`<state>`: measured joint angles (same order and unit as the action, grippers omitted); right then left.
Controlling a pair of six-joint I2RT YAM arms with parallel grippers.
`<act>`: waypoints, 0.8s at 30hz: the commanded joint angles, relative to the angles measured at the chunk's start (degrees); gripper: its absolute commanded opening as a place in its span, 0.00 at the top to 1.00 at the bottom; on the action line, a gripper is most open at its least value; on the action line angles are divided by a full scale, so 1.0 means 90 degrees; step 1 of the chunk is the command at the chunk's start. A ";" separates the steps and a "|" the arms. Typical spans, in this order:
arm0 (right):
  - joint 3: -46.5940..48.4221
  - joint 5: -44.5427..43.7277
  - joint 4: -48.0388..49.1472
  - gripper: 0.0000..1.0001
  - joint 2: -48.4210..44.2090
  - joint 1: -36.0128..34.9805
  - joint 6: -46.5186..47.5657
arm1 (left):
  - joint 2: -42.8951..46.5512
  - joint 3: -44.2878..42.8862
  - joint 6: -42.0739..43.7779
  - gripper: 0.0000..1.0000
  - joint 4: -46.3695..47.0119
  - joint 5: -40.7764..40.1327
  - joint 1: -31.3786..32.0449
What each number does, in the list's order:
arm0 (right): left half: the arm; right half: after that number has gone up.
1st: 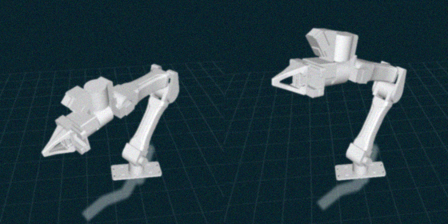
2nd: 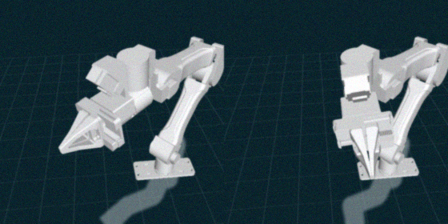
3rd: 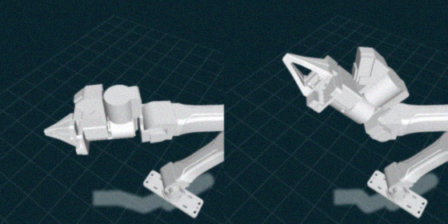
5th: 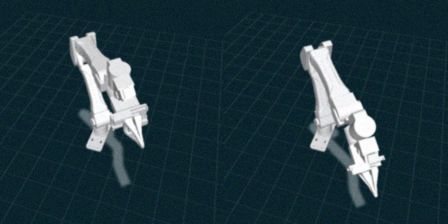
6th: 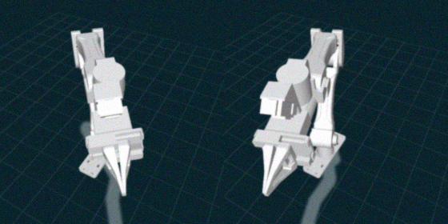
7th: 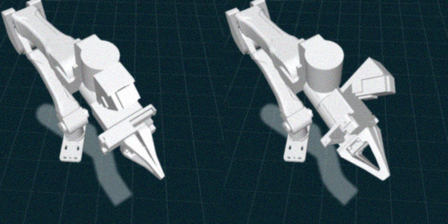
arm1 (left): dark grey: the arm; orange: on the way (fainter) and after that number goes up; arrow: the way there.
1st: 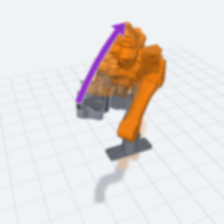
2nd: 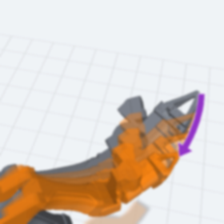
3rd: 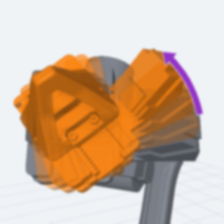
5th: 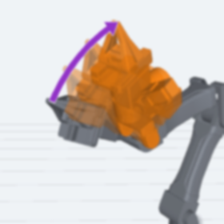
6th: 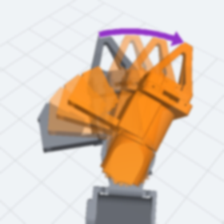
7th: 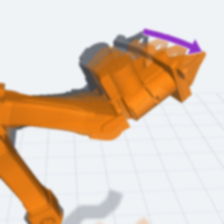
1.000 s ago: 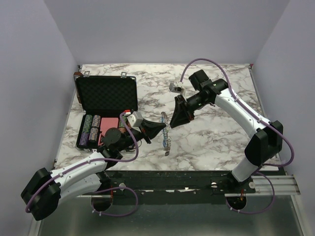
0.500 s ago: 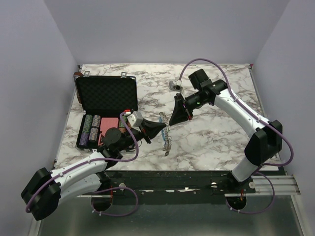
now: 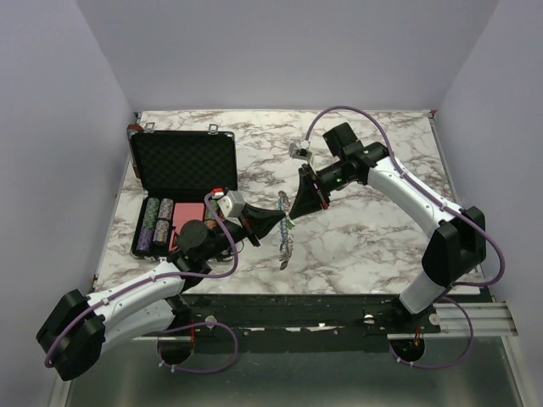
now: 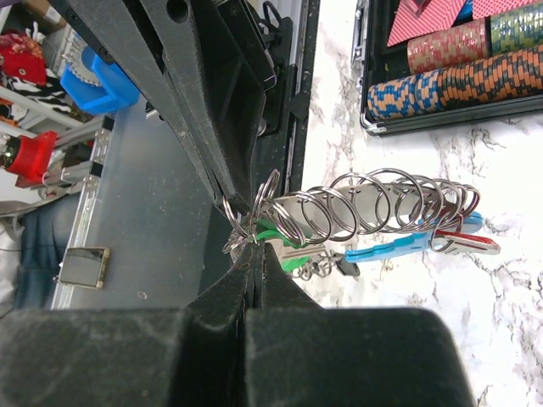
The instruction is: Put the keys on the keyring
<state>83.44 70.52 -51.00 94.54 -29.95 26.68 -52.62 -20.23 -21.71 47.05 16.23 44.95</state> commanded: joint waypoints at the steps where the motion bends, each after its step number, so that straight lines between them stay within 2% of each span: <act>1: -0.0043 -0.0228 0.0179 1.00 -0.0104 -0.0041 -0.0171 | 0.0046 -0.0086 -0.0097 1.00 0.0710 0.0178 -0.0053; 9: 0.0084 -0.0307 0.0218 1.00 -0.0104 -0.0031 -0.0337 | 0.0017 -0.0145 0.0039 1.00 0.0320 0.0969 -0.0199; 24: 0.0133 -0.0150 0.0140 1.00 -0.0173 0.0008 -0.0288 | 0.0017 -0.0545 0.0723 1.00 -0.0754 0.1312 -0.0219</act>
<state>83.48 69.56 -50.37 94.45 -30.00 24.16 -52.73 -22.50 -17.47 40.88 24.80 43.07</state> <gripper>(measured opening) 0.005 0.007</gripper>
